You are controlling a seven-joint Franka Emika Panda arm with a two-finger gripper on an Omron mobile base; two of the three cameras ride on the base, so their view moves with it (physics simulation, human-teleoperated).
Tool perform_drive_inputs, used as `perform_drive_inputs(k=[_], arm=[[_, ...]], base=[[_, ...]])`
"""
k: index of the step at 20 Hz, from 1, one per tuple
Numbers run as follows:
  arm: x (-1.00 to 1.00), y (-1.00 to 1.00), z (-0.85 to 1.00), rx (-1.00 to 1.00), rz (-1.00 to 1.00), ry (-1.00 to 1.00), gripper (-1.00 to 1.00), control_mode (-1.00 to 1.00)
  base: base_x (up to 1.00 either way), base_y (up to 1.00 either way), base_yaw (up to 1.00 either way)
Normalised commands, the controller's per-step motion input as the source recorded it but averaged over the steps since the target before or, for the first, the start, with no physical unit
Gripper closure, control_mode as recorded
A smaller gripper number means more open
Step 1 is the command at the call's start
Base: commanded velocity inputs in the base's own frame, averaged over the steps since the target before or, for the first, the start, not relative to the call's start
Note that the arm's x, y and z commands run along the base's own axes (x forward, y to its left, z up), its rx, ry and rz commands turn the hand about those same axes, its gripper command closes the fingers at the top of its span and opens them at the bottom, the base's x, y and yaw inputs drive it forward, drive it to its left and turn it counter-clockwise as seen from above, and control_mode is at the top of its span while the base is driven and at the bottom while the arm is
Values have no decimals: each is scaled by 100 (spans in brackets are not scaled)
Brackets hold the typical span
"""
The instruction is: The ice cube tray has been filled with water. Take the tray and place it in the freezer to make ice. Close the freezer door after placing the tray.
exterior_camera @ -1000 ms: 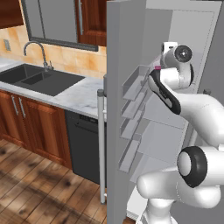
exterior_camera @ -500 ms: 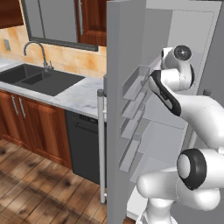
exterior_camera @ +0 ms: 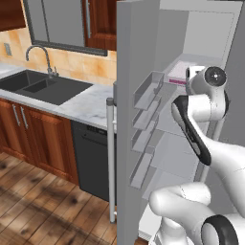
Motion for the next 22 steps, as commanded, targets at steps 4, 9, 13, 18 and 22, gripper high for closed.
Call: perform_drive_inputs(k=[4,9,13,18,22], arm=[[-100,49,-18,0,0,0,-100,-100],[-100,40,-7,0,0,-3,-100,-100],[-87,0,23,0,-3,-11,-100,-100],[-59,0,6,0,-9,-10,-100,-100],[-44,0,0,0,-11,-7,-100,-100]], base=[[0,0,0],[0,0,0],[0,0,0],[0,0,0],[0,0,0]])
